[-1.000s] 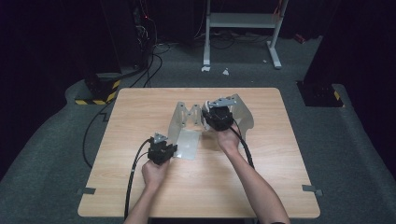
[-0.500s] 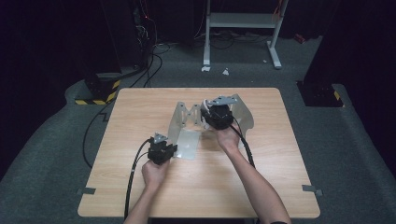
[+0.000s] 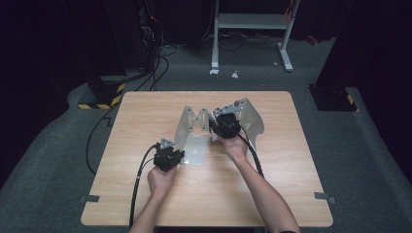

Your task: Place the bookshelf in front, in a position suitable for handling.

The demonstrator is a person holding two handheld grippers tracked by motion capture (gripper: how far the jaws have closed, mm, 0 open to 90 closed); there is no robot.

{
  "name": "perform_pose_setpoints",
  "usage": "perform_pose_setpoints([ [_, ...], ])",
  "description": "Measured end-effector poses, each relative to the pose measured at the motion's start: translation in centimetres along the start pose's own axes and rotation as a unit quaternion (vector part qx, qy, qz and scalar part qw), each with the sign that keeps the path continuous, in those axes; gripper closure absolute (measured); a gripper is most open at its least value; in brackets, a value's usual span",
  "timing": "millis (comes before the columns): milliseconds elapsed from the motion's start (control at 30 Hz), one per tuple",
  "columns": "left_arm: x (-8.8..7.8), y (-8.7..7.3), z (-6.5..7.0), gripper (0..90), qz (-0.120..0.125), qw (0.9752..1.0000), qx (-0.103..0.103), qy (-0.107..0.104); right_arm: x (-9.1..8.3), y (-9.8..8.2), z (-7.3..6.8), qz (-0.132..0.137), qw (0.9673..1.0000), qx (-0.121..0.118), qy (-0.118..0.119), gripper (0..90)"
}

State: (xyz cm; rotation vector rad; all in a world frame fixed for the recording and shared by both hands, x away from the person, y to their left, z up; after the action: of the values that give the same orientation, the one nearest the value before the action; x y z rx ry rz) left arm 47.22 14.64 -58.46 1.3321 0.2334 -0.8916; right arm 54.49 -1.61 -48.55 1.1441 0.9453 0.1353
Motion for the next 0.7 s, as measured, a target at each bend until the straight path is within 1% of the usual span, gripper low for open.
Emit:
perform_pose_setpoints([
  [100,0.0,0.0,0.0,80.3,0.0,1.0,0.0,0.0,0.6,-0.6,0.0,-0.009,1.0,-0.003,0.0,83.8],
  [400,0.0,0.0,0.0,80.1,0.0,1.0,0.001,0.0,2.6,-2.4,0.5,-0.037,0.9993,0.002,-0.008,83.8],
  [500,0.0,0.0,0.0,80.2,0.0,1.0,0.002,-0.001,3.5,-3.2,0.7,-0.053,0.9985,-0.003,-0.011,83.7],
  [600,0.0,0.0,0.0,80.2,0.0,1.0,0.001,0.0,4.2,-3.8,1.0,-0.063,0.9979,0.004,-0.011,83.8],
  [700,0.0,0.0,0.0,80.1,0.0,1.0,0.002,0.0,4.6,-4.2,0.9,-0.073,0.9973,0.002,-0.01,83.7],
])
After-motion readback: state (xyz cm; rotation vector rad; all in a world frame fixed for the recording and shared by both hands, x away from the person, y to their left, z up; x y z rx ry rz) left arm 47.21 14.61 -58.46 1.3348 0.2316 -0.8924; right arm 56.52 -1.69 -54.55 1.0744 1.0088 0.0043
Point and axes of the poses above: each handheld gripper's, and its own axes: x roughly forward along the jaws, y roughly out of its top, z roughly to its right, the point moved 8 cm from there along x, roughly forward along the jaws, and after that the axes turned 8 degrees about -x, right-handed, at the moved point
